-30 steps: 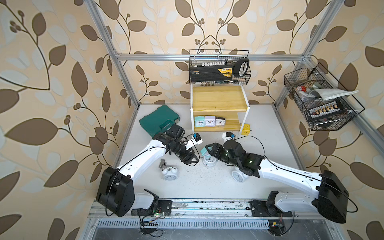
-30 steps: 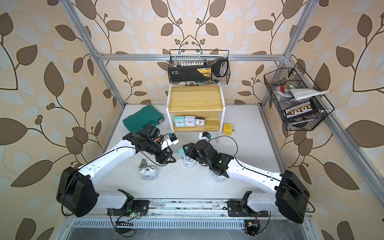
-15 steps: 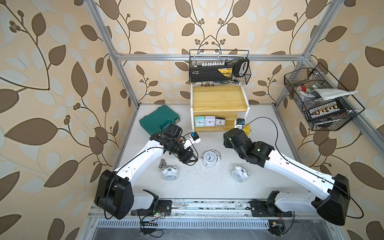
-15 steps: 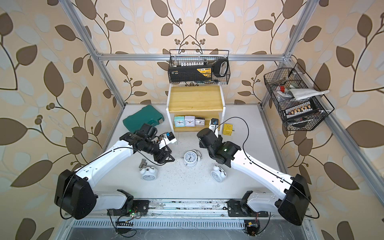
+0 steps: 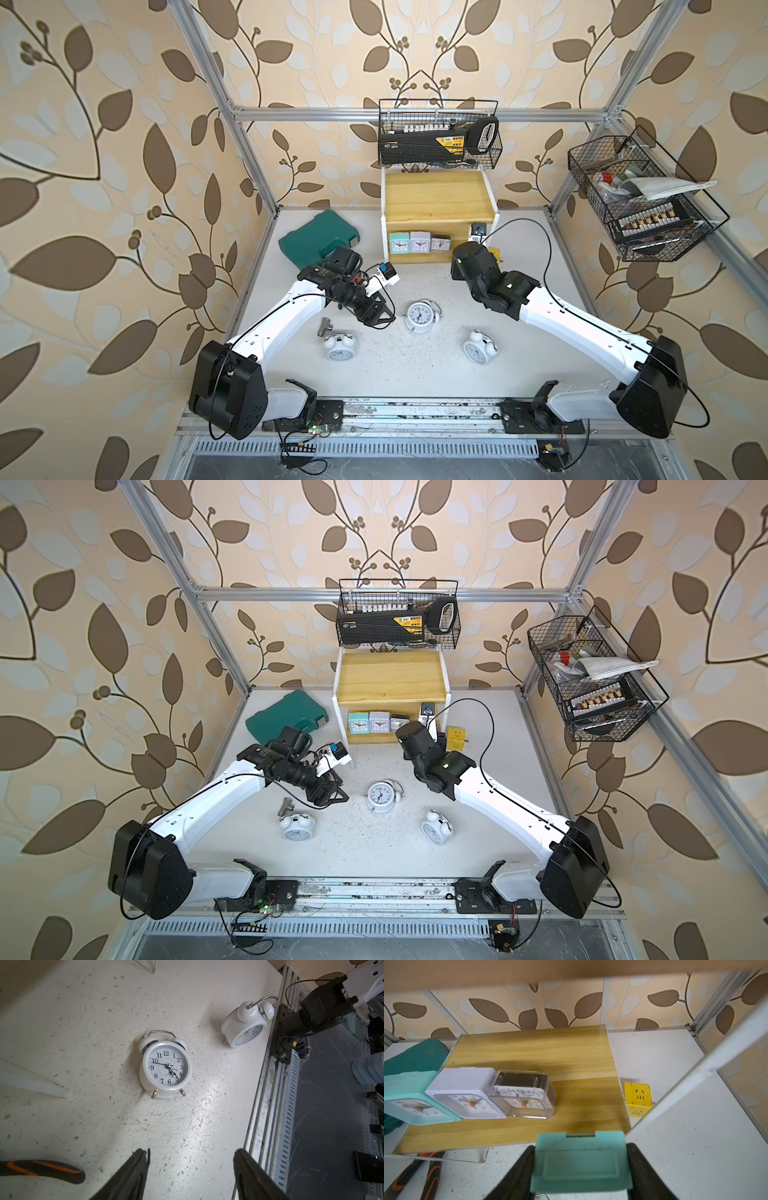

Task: Place the alarm clocks on the shelf by style
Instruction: Place the alarm on the shelf.

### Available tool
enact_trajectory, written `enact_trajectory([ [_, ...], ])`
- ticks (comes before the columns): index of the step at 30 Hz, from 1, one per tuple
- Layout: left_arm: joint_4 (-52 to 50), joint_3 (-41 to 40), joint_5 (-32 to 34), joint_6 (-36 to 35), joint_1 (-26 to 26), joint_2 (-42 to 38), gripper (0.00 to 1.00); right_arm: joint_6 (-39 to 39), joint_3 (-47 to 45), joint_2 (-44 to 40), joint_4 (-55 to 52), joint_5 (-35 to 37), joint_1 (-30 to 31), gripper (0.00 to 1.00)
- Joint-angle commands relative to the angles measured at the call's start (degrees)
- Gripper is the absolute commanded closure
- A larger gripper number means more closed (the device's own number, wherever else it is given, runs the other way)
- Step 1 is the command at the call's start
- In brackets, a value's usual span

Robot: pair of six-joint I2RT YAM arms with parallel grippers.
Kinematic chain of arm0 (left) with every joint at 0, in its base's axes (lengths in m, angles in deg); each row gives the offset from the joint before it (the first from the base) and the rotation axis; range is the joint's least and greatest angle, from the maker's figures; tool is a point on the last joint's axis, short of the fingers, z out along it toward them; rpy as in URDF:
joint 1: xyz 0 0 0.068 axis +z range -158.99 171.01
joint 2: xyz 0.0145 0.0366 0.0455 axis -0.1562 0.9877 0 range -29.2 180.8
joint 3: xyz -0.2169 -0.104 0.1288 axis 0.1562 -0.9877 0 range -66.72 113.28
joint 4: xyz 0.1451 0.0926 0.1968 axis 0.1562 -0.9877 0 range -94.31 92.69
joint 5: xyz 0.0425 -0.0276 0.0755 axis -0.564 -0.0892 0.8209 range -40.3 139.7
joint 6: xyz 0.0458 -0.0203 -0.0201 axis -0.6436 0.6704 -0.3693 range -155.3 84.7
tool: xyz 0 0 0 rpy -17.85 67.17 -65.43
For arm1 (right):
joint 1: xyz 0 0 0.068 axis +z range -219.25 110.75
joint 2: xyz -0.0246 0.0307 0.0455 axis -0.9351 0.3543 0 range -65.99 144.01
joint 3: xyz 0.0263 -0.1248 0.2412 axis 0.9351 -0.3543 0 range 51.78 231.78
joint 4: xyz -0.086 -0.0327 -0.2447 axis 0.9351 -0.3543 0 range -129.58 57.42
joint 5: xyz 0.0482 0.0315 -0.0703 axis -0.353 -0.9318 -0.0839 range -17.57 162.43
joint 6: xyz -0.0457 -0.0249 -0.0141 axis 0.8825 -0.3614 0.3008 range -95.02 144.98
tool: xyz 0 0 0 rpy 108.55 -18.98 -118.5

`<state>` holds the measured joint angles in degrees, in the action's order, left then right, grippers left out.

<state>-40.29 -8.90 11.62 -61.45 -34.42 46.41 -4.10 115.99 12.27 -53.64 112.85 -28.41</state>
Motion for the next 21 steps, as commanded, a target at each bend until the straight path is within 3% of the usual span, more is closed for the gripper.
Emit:
enact_trajectory([
  [1,-0.96,0.68,-2.08,-0.12,0.69,-1.87,0.31,1.68,1.91,1.12,3.8,2.27,-0.18,0.57],
  [21,-1.31,0.89,-2.34,-0.2,0.76,-1.13,0.31,-0.06,2.64,7.98,8.62,2.77,-4.96,0.57],
])
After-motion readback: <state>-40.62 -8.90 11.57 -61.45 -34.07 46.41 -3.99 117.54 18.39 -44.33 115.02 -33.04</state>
